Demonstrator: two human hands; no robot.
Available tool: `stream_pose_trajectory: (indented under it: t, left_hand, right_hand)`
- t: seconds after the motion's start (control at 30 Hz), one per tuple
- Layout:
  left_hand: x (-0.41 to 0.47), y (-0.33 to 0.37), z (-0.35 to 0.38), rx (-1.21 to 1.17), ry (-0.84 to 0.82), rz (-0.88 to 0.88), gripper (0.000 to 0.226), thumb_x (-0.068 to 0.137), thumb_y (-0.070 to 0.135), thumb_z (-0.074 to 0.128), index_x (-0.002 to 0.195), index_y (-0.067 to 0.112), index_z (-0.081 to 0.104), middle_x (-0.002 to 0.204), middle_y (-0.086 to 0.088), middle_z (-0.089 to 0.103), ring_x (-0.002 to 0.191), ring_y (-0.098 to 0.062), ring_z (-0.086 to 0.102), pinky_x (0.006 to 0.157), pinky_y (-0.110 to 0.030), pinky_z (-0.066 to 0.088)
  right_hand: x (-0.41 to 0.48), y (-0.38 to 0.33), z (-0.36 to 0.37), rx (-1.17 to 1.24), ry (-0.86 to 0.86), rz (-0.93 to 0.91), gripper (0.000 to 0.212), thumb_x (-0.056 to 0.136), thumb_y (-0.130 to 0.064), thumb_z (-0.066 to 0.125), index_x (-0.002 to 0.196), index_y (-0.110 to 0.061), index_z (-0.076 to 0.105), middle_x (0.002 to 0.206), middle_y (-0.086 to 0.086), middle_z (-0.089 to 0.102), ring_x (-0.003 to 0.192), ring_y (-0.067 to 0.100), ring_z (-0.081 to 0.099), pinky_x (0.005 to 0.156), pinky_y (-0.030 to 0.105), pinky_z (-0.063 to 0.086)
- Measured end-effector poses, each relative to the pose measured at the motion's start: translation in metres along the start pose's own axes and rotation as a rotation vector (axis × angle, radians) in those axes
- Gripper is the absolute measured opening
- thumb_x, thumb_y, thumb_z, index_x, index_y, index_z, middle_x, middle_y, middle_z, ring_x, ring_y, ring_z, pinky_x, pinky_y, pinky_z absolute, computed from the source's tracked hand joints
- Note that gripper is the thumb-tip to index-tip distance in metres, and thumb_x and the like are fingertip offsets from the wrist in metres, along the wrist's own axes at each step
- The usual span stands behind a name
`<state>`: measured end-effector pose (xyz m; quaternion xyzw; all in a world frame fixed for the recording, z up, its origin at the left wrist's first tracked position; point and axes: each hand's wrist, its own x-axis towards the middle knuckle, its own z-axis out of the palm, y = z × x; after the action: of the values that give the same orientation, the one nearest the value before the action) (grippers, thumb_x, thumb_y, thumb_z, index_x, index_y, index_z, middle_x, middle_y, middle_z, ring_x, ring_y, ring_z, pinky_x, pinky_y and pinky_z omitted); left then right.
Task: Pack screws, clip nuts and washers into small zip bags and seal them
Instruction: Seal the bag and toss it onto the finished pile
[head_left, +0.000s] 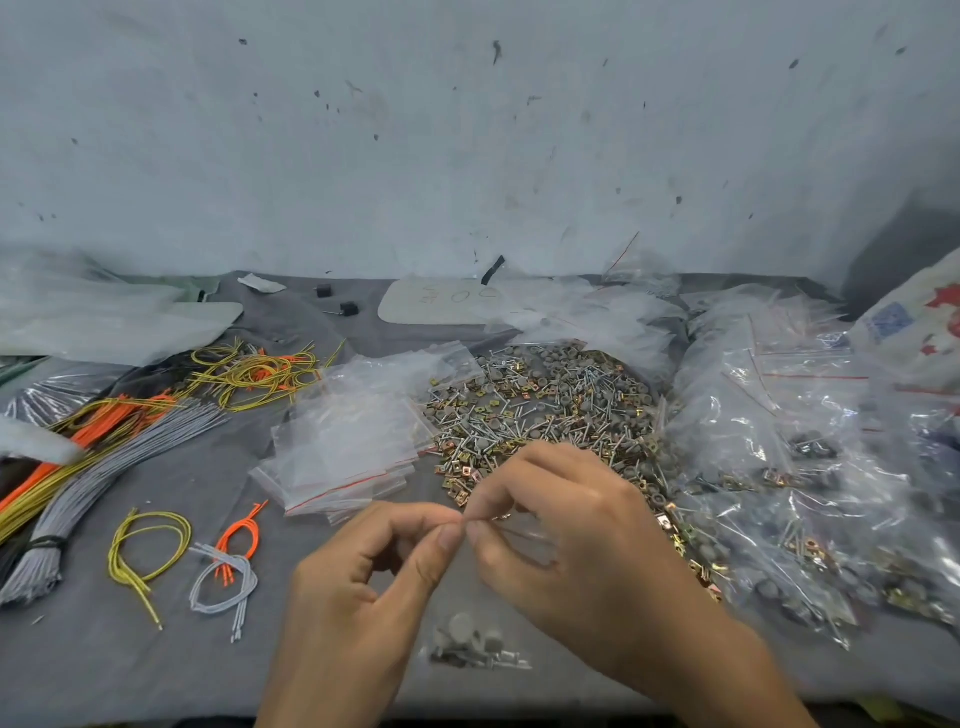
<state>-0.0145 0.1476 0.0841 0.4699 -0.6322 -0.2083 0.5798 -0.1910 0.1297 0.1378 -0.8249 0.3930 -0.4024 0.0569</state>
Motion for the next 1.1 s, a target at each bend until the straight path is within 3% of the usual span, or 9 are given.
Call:
stream_pose_trajectory:
  t: [0.17, 0.3, 0.43, 0.6, 0.73, 0.9, 0.97, 1.1]
  left_hand:
    - [-0.003, 0.006, 0.0, -0.051, -0.005, -0.023, 0.027, 0.078, 0.055, 0.069, 0.093, 0.035, 0.077, 0.074, -0.005, 0.069, 0.064, -0.01, 0.059, 0.062, -0.02, 0.049]
    - [-0.002, 0.01, 0.001, -0.063, -0.023, -0.014, 0.025, 0.077, 0.056, 0.069, 0.091, 0.036, 0.077, 0.075, -0.005, 0.07, 0.064, -0.023, 0.061, 0.06, -0.027, 0.049]
    - [-0.001, 0.014, 0.0, -0.038, -0.048, 0.025, 0.023, 0.079, 0.054, 0.069, 0.091, 0.036, 0.076, 0.066, 0.0, 0.061, 0.058, -0.008, 0.05, 0.058, -0.017, 0.042]
    - [0.0, 0.019, -0.005, 0.009, 0.013, 0.057, 0.016, 0.08, 0.05, 0.068, 0.088, 0.038, 0.074, 0.062, 0.01, 0.055, 0.058, -0.005, 0.049, 0.058, -0.016, 0.042]
    - [0.001, 0.021, -0.014, 0.079, 0.037, 0.065, 0.017, 0.079, 0.05, 0.067, 0.088, 0.037, 0.073, 0.064, 0.004, 0.058, 0.06, -0.006, 0.051, 0.06, -0.012, 0.043]
    - [-0.001, 0.019, -0.01, 0.079, 0.06, 0.036, 0.01, 0.078, 0.044, 0.074, 0.085, 0.037, 0.074, 0.062, 0.0, 0.058, 0.055, -0.015, 0.053, 0.056, -0.025, 0.048]
    - [0.0, 0.018, -0.006, 0.062, 0.077, 0.02, 0.017, 0.077, 0.05, 0.073, 0.085, 0.036, 0.074, 0.061, -0.001, 0.057, 0.05, -0.018, 0.054, 0.051, -0.028, 0.049]
    - [0.001, 0.018, 0.002, -0.011, 0.1, -0.019, 0.027, 0.075, 0.059, 0.067, 0.086, 0.035, 0.073, 0.057, 0.003, 0.057, 0.04, -0.013, 0.056, 0.047, -0.015, 0.046]
  right_hand:
    - [-0.003, -0.001, -0.003, -0.071, 0.022, -0.041, 0.01, 0.082, -0.032, 0.063, 0.079, -0.024, 0.067, 0.081, -0.012, 0.062, 0.078, 0.014, 0.058, 0.075, 0.034, 0.049]
    - [-0.003, 0.0, -0.002, -0.073, 0.086, -0.069, 0.008, 0.078, -0.026, 0.065, 0.073, -0.02, 0.065, 0.076, -0.009, 0.06, 0.072, 0.017, 0.056, 0.07, 0.035, 0.049]
    - [-0.007, 0.002, -0.003, -0.076, 0.11, -0.09, 0.006, 0.077, -0.023, 0.066, 0.073, -0.019, 0.065, 0.076, -0.008, 0.061, 0.072, 0.018, 0.058, 0.065, 0.036, 0.05]
    - [-0.012, 0.007, -0.014, -0.048, 0.131, -0.091, 0.003, 0.076, -0.017, 0.066, 0.073, -0.018, 0.066, 0.077, -0.008, 0.06, 0.072, 0.016, 0.058, 0.065, 0.033, 0.05]
    - [-0.019, 0.017, -0.024, -0.085, 0.137, -0.082, 0.005, 0.078, -0.018, 0.068, 0.073, -0.018, 0.067, 0.077, -0.009, 0.061, 0.072, 0.015, 0.058, 0.066, 0.032, 0.05]
    - [-0.033, 0.025, -0.032, -0.111, 0.115, -0.044, 0.008, 0.081, -0.021, 0.069, 0.074, -0.019, 0.067, 0.078, -0.011, 0.062, 0.074, 0.011, 0.059, 0.067, 0.03, 0.05]
    - [-0.037, 0.028, -0.037, -0.105, 0.111, -0.017, 0.009, 0.083, -0.024, 0.069, 0.075, -0.019, 0.067, 0.079, -0.012, 0.062, 0.075, 0.009, 0.059, 0.068, 0.03, 0.051]
    - [-0.049, 0.035, -0.041, -0.095, 0.115, 0.032, 0.014, 0.087, -0.029, 0.067, 0.077, -0.02, 0.067, 0.078, -0.014, 0.06, 0.074, 0.007, 0.057, 0.066, 0.026, 0.049]
